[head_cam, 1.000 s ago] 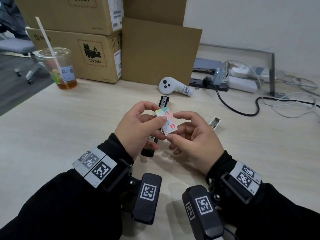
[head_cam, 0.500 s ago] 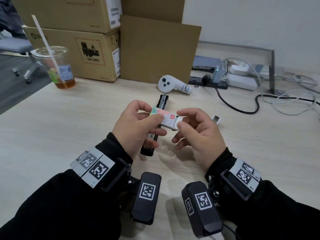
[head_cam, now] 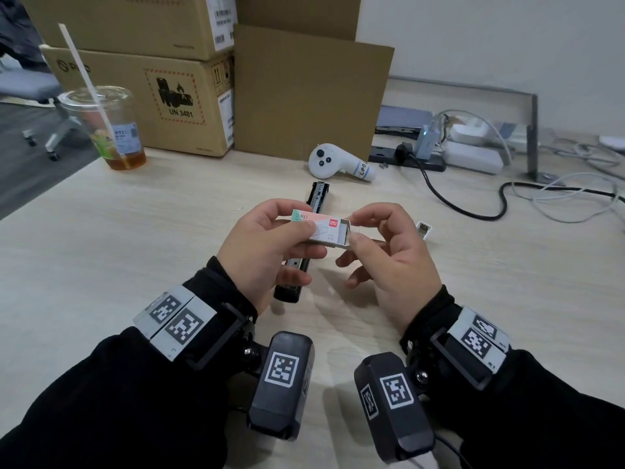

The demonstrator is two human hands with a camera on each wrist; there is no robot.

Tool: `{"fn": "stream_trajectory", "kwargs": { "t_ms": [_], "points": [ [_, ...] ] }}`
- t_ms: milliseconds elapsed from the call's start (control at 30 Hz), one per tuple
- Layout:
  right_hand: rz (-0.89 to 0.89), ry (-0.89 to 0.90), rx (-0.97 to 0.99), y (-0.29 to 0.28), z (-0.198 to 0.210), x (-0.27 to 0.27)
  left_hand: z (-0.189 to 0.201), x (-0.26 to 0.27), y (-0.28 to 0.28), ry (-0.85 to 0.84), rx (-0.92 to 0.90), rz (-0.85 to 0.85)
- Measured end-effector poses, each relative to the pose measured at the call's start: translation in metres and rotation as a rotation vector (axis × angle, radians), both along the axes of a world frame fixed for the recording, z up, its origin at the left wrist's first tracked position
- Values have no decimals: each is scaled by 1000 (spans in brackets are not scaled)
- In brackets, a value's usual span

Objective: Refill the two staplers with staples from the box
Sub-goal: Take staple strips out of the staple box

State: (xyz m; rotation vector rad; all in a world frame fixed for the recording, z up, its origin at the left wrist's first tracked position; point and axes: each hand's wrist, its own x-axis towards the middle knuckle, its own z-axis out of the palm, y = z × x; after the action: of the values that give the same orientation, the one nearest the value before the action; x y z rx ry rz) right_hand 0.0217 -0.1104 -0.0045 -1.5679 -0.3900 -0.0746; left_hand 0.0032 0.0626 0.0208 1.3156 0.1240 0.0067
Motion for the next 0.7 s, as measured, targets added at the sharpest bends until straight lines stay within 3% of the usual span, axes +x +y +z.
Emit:
{"fn": "stream_trajectory", "kwargs": {
  "t_ms": [700],
  "points": [
    [-87,-17,-90,1,-2,3,-1,1,1,3,-60,11]
  ]
}}
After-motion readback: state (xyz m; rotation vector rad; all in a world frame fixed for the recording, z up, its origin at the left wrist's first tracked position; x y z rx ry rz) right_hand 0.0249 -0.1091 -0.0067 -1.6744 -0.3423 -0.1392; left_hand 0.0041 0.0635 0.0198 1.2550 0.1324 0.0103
